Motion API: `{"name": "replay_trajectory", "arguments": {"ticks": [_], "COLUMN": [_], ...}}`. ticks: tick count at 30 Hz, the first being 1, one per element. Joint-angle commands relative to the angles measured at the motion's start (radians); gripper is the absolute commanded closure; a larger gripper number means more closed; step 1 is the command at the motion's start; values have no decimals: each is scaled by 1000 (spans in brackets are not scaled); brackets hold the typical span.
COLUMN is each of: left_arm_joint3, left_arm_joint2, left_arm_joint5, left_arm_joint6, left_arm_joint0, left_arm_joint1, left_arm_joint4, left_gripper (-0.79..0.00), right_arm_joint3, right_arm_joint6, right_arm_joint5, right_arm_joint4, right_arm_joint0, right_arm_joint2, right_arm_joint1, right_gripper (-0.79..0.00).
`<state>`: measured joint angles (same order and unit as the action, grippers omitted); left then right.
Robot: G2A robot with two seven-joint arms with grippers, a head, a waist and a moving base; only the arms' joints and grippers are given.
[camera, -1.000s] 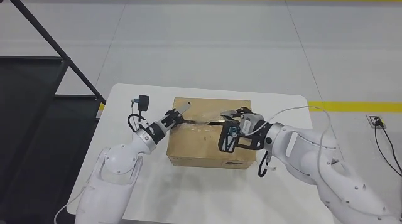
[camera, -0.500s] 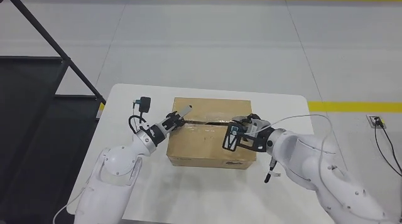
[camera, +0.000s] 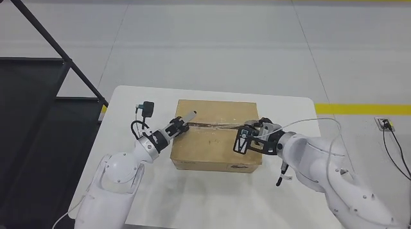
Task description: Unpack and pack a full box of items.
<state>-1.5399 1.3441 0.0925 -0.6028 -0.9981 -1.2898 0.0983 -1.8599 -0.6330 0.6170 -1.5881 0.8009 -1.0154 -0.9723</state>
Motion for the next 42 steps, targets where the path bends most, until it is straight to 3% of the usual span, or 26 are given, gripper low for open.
{"name": "replay_trajectory", "arguments": {"ticks": [1,10,27,29,31,38,42], "left_arm_joint3": [-1,-8,-12,-12,-11,-7,-6], "left_arm_joint2": [-2,-12,-24,-26,-26,-30,-32], "left_arm_joint5": [-1,-5,-13,-13,-14,-15,-14], "left_arm_joint6": [2,11,25,27,28,33,37], "left_arm_joint0": [-1,-6,-7,-6,-5,-3,-3], "left_arm_joint1": [1,4,10,11,11,13,14], "left_arm_joint4": [1,6,8,9,8,3,1], "left_gripper": [-785,-785,-785,-785,-785,-785,-785], "right_arm_joint3": [4,47,104,108,109,96,90], "right_arm_joint6": [-3,33,-10,-8,-4,1,7], "right_arm_joint5": [2,7,41,44,47,50,47], "right_arm_joint4": [-9,-42,-64,-61,-61,-71,-75], "right_arm_joint0": [4,-16,-36,-36,-35,-24,-19], "right_arm_joint2": [-3,11,37,36,34,22,13], "right_arm_joint1": [0,-11,-32,-34,-35,-37,-39], "right_gripper": [0,0,0,-120,-163,-228,-225]}}
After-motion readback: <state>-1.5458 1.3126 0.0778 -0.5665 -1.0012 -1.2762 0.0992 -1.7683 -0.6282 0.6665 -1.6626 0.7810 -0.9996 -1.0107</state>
